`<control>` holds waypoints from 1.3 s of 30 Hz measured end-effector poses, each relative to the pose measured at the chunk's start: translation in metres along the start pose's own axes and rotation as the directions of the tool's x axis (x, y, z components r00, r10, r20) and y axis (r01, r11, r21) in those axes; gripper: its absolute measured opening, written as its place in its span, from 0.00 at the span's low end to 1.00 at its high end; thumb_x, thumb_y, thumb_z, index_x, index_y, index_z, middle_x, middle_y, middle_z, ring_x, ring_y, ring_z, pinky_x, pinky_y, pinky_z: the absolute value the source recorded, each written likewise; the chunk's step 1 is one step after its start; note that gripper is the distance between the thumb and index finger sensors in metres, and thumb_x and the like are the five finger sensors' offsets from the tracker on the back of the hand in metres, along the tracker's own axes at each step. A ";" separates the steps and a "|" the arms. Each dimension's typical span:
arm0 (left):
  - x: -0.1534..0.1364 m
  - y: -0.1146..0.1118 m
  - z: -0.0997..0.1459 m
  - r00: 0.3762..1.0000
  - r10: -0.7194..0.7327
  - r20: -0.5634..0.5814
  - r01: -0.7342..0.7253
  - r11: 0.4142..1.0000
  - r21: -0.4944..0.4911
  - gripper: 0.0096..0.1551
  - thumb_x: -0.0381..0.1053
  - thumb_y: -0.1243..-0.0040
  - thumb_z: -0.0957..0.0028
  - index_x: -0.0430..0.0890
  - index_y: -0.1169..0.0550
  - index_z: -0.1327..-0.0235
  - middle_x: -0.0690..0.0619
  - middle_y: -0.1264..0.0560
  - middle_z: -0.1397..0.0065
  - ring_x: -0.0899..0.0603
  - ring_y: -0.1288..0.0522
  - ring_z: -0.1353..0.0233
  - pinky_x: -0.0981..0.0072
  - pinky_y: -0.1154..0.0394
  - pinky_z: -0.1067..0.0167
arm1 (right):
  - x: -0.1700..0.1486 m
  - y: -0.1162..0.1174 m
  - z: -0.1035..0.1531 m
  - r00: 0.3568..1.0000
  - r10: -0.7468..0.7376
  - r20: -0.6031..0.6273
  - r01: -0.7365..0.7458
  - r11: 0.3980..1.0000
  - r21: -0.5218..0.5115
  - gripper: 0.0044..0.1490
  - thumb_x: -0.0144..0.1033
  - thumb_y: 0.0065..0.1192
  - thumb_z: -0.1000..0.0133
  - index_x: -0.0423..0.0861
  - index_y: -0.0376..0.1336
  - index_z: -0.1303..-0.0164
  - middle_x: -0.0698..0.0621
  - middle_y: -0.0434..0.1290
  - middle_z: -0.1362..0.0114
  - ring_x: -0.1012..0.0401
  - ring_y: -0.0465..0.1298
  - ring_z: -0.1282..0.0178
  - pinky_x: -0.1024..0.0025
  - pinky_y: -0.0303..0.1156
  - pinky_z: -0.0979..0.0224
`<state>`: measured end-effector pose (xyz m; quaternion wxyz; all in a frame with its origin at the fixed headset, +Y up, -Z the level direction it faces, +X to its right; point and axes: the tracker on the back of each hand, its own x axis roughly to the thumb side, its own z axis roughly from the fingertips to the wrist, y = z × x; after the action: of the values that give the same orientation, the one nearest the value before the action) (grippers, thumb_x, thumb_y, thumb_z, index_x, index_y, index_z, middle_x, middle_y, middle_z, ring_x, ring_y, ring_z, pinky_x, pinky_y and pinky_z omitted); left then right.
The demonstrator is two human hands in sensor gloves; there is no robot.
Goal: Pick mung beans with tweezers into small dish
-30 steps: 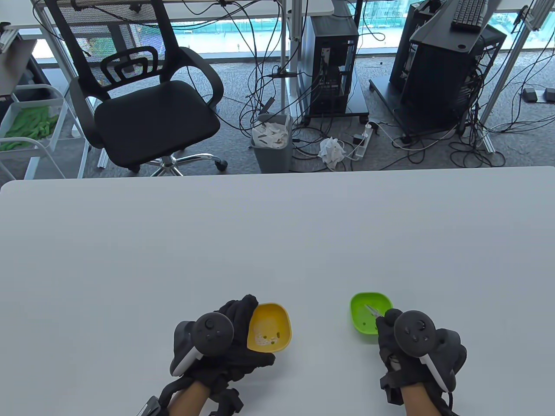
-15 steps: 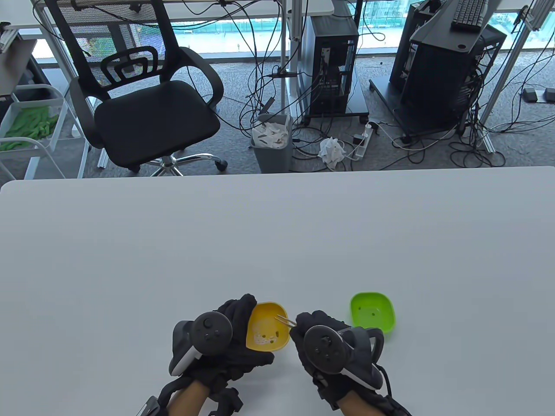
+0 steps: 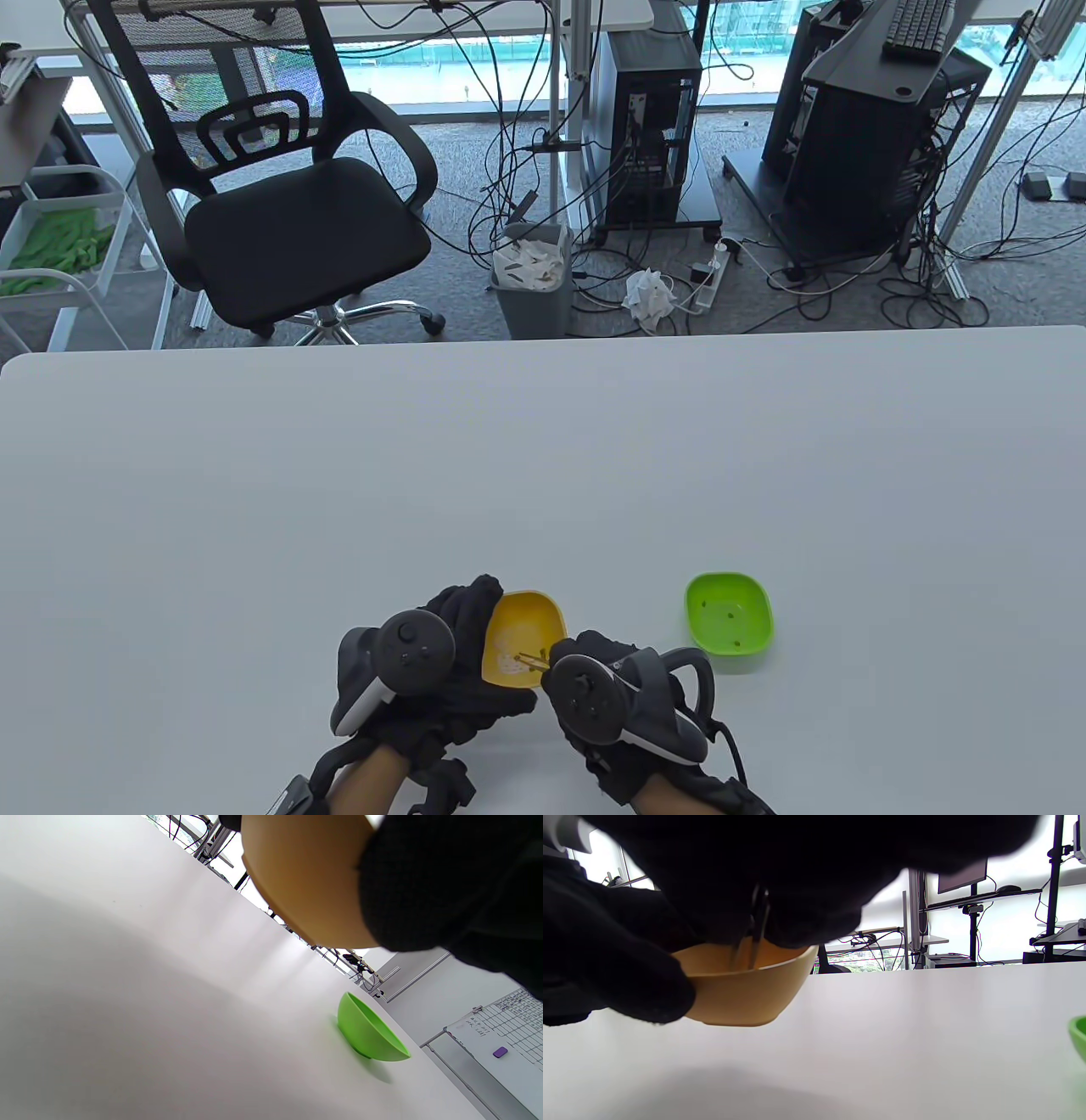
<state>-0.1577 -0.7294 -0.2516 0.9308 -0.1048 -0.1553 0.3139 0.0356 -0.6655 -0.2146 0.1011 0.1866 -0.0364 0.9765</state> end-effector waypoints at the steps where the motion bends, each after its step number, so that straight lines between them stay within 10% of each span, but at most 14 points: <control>1: 0.000 0.000 0.000 1.000 0.001 0.001 -0.001 1.000 0.000 0.77 0.70 0.21 0.65 0.46 0.55 0.16 0.45 0.50 0.14 0.31 0.54 0.14 0.28 0.60 0.24 | 0.000 0.000 0.000 1.000 0.001 -0.001 -0.001 1.000 0.002 0.21 0.39 0.75 0.48 0.38 0.78 0.54 0.42 0.82 0.57 0.66 0.79 0.71 0.70 0.80 0.67; 15: 0.000 0.000 0.001 1.000 -0.005 0.001 0.005 1.000 0.002 0.77 0.70 0.21 0.65 0.46 0.55 0.16 0.45 0.50 0.14 0.31 0.54 0.14 0.28 0.60 0.24 | -0.003 -0.003 0.002 1.000 -0.006 -0.031 0.005 0.999 -0.034 0.20 0.39 0.74 0.48 0.38 0.79 0.54 0.42 0.82 0.57 0.66 0.79 0.71 0.70 0.80 0.67; 24: 0.000 0.004 0.004 1.000 0.008 0.008 -0.008 1.000 0.025 0.77 0.70 0.21 0.65 0.46 0.55 0.16 0.45 0.50 0.14 0.31 0.54 0.14 0.28 0.60 0.24 | -0.116 -0.060 0.039 0.920 -0.133 -0.370 0.030 0.962 -0.272 0.20 0.38 0.74 0.48 0.38 0.79 0.55 0.41 0.82 0.58 0.66 0.78 0.72 0.70 0.80 0.68; 39: 0.000 0.005 0.007 1.000 0.000 0.010 -0.001 0.999 0.039 0.77 0.70 0.21 0.65 0.46 0.55 0.16 0.46 0.50 0.14 0.30 0.54 0.14 0.28 0.60 0.24 | -0.175 -0.017 0.053 0.828 -0.138 -0.543 0.057 0.985 -0.163 0.20 0.38 0.74 0.48 0.37 0.78 0.55 0.41 0.82 0.58 0.66 0.78 0.72 0.70 0.80 0.68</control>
<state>-0.1634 -0.7248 -0.2466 0.9318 -0.0848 -0.1538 0.3176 0.2169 -0.6872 -0.2294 0.1701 -0.1089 -0.0646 0.9773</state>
